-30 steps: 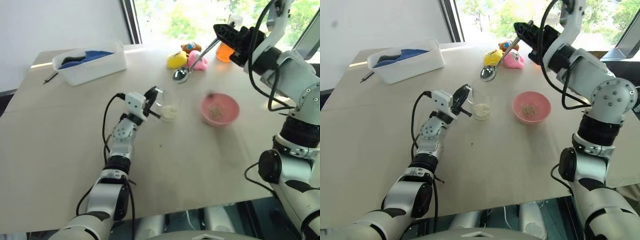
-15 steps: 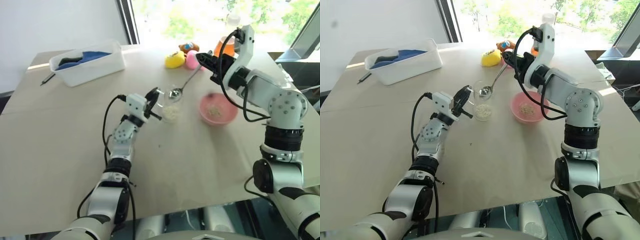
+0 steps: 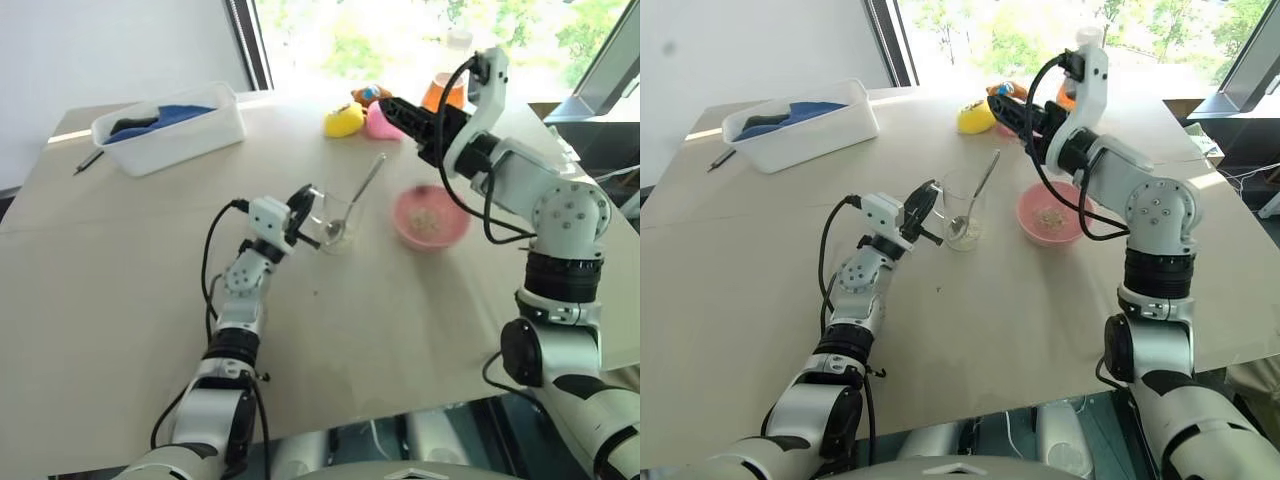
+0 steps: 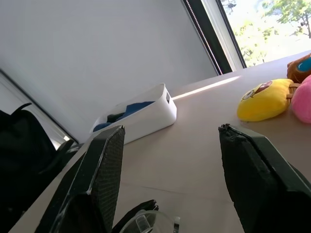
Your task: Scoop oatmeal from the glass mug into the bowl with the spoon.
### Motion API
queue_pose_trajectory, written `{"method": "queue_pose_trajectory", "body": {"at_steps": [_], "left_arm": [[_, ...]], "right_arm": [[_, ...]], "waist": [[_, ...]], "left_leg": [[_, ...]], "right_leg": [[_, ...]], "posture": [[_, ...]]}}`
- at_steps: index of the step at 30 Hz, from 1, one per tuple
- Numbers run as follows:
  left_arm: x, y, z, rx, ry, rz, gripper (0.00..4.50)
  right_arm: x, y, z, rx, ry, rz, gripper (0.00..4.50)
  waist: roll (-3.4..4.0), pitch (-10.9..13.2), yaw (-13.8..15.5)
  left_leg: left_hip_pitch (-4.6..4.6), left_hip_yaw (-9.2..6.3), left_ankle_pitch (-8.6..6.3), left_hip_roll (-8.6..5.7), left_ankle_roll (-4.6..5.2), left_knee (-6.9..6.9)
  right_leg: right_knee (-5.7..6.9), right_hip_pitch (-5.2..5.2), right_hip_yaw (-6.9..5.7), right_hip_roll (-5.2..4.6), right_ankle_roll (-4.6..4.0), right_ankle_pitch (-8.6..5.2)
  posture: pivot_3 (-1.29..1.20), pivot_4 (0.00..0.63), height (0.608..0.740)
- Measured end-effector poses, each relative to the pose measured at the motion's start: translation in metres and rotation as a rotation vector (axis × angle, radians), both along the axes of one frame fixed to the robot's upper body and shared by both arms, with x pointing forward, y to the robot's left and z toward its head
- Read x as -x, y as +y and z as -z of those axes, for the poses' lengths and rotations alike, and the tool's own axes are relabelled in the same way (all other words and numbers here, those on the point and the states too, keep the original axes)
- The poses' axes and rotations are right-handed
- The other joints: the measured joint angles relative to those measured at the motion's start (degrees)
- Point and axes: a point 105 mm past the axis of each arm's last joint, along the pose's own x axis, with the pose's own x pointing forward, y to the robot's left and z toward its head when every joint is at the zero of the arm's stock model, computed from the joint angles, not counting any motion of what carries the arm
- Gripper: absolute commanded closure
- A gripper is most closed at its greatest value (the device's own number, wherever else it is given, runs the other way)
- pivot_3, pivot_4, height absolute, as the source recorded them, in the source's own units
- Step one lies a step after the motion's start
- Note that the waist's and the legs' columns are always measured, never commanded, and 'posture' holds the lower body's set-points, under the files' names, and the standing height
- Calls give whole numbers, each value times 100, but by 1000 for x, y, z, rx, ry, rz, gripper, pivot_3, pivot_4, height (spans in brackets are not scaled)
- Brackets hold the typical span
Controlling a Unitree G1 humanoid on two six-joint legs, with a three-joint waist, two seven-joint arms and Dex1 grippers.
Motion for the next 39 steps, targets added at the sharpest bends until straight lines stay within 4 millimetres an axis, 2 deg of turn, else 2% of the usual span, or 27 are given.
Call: {"method": "queue_pose_trajectory", "body": {"at_steps": [1,3,10,21,22,27,32,33,34,35,36,37,38,39], "left_arm": [[0,0,0,0,0,0,3111],[0,1,0,2,0,-6,2183],[2,3,1,6,-9,-19,2183],[22,19,9,-37,8,-22,2183],[25,20,10,-40,13,-22,2183],[46,35,15,-65,65,-35,2183],[81,40,21,-66,157,1,2183],[90,41,24,-74,186,14,1896],[93,42,24,-73,196,18,1665],[96,41,23,-70,203,21,1153],[97,41,22,-69,203,22,1005],[112,46,17,-54,218,-2,833],[127,53,17,-46,237,-39,454],[133,60,22,-42,268,-75,129]], "right_arm": [[0,0,0,0,0,0,1328],[0,0,0,2,-2,0,1328],[0,1,0,1,-6,-8,1328],[7,-5,4,2,-8,-25,1328],[8,-8,7,10,-12,-23,1328],[17,-51,23,50,-72,50,1328],[34,-92,57,207,-114,78,1328],[39,-98,67,234,-113,73,790],[42,-99,71,243,-111,65,608],[46,-100,74,257,-119,53,88],[47,-100,75,261,-121,48,0],[71,-101,90,333,-135,-35,0],[92,-101,107,390,-117,-95,0],[100,-104,122,415,-96,-100,0]], "waist": [[0,0,0],[0,0,1],[1,0,0],[1,-1,11],[1,-1,13],[0,-2,48],[0,-1,81],[0,-1,81],[1,0,86],[2,-1,100],[2,-1,105],[1,-2,180],[-5,-7,211],[-6,-7,233]], "left_leg": [[0,0,0,0,0,0],[0,0,0,0,0,0],[2,0,0,0,0,0],[1,-1,0,0,0,0],[1,-1,0,0,0,0],[0,-3,-1,1,1,-4],[3,1,-2,4,3,-12],[6,3,-2,7,2,-12],[10,4,-2,8,2,-12],[10,3,-2,9,2,-12],[10,3,-2,9,2,-12],[29,0,-11,16,16,-12],[39,-9,-11,23,11,-19],[37,-8,-12,20,12,-19]], "right_leg": [[1,0,1,0,0,0],[1,0,1,0,0,0],[2,0,3,0,0,0],[3,-1,6,-1,0,0],[1,-1,6,-1,0,0],[-5,1,5,-1,0,0],[-16,5,10,0,0,0],[-16,7,11,1,0,0],[-14,10,12,3,0,0],[-13,10,11,3,0,0],[-13,10,11,3,0,0],[-20,33,5,9,0,0],[-43,58,-4,12,0,-1],[-47,59,-5,9,0,-1]], "posture": [[0,150,740],[0,150,740],[0,150,740],[0,150,740],[0,150,740],[0,150,740],[0,150,740],[0,150,740],[0,150,740],[0,150,740],[0,150,740],[0,150,740],[0,150,740],[0,150,740]]}}
